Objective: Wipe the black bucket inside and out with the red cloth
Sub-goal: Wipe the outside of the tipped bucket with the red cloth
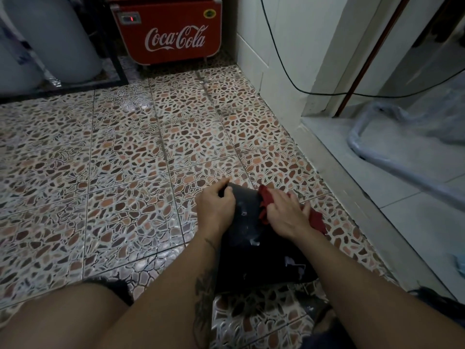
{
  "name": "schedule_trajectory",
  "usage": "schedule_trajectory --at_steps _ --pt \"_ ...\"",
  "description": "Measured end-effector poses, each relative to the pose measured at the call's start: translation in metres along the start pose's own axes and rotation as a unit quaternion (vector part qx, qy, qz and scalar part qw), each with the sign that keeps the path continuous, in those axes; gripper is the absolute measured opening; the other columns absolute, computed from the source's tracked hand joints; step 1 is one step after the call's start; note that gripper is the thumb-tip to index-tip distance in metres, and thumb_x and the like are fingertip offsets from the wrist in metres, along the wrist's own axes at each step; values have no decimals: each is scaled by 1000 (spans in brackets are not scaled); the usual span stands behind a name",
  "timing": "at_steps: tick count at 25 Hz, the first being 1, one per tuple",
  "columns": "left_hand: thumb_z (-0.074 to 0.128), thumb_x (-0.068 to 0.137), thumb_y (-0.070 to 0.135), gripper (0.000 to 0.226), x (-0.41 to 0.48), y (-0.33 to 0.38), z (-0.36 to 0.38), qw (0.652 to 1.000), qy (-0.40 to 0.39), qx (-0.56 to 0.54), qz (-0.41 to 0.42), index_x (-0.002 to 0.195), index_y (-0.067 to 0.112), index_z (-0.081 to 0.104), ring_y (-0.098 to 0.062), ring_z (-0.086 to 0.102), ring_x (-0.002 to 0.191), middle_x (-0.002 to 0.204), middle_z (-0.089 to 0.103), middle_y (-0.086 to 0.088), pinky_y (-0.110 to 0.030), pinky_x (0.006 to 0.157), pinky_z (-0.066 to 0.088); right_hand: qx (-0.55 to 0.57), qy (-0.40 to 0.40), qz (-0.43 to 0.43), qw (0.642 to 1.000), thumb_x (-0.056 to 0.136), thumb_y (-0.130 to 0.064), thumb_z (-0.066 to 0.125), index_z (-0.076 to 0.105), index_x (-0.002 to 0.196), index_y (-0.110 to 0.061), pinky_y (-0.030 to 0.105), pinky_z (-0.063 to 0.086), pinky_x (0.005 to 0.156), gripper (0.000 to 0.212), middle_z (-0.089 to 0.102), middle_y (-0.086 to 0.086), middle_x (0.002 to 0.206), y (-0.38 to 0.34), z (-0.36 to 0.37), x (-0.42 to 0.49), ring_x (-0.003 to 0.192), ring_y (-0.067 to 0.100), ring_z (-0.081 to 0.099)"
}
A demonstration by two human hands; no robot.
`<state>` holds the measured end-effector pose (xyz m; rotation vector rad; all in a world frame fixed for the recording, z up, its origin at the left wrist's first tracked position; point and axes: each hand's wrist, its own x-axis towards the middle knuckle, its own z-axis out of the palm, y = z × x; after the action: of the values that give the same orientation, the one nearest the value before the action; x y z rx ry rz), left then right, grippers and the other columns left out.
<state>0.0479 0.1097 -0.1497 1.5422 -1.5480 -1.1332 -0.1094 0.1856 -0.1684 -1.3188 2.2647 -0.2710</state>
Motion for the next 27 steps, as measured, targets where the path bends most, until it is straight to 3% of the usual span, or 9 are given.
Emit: schedule_trajectory --at_steps 4,7,10,14,17,19,21,24,27 --pt "62 89 21 30 3 -8 3 998 13 -54 -21 116 21 74 -5 64 105 115 72 6 -13 88 45 31 34 -121 992 96 -42 25 24 156 -32 59 -1 121 61 30 -5 163 -32 17 -6 153 21 15" --pt "64 90 20 29 7 -9 5 994 1 -101 -45 116 19 73 -7 64 106 115 72 5 -21 94 48 0 75 -211 975 95 -43 30 25 156 -35 58 1 121 61 31 -9 163 -16 27 -31 153 17 16" --pt "64 90 23 28 12 -7 6 994 -5 -96 -61 117 20 73 -8 63 106 115 71 6 -26 98 47 -36 110 -174 978 95 -40 28 27 155 -33 60 5 120 60 32 -7 163 25 19 -40 152 17 20" --pt "62 90 28 30 17 0 10 996 -4 -64 -69 117 24 72 -7 60 100 114 70 10 -21 85 42 -7 111 -22 994 93 -43 20 23 156 -31 62 -1 120 64 28 -5 164 38 12 -34 152 20 16" --pt "61 89 24 30 29 13 15 997 15 -28 -72 116 19 73 -9 60 94 114 71 4 -20 79 44 10 108 -100 989 92 -49 23 12 157 -39 61 -5 119 66 18 -7 167 4 28 -43 153 20 7" --pt "61 89 24 26 36 20 17 998 25 16 -63 111 17 73 -9 59 86 108 72 2 -14 67 40 3 103 -155 983 94 -49 25 3 156 -44 59 -8 119 66 11 -8 168 -7 40 -54 154 19 1" --pt "60 91 26 24 35 24 15 998 21 29 -43 108 17 73 -12 62 87 102 71 3 -13 62 39 -9 99 -143 985 96 -48 20 1 156 -43 59 -9 119 63 8 -8 169 -2 39 -47 154 19 -1" --pt "52 95 26 33 14 18 7 998 -16 43 42 123 18 67 -22 64 104 112 68 2 -28 82 51 -6 101 -68 993 99 -48 16 8 158 -38 59 -7 119 60 12 -5 168 11 21 -16 154 21 4" --pt "44 100 24 44 -13 -1 2 985 -40 92 141 144 21 49 -13 47 132 145 52 5 -34 111 37 3 106 -46 993 104 -42 21 16 159 -33 56 2 122 55 23 -2 166 34 10 3 152 23 14"
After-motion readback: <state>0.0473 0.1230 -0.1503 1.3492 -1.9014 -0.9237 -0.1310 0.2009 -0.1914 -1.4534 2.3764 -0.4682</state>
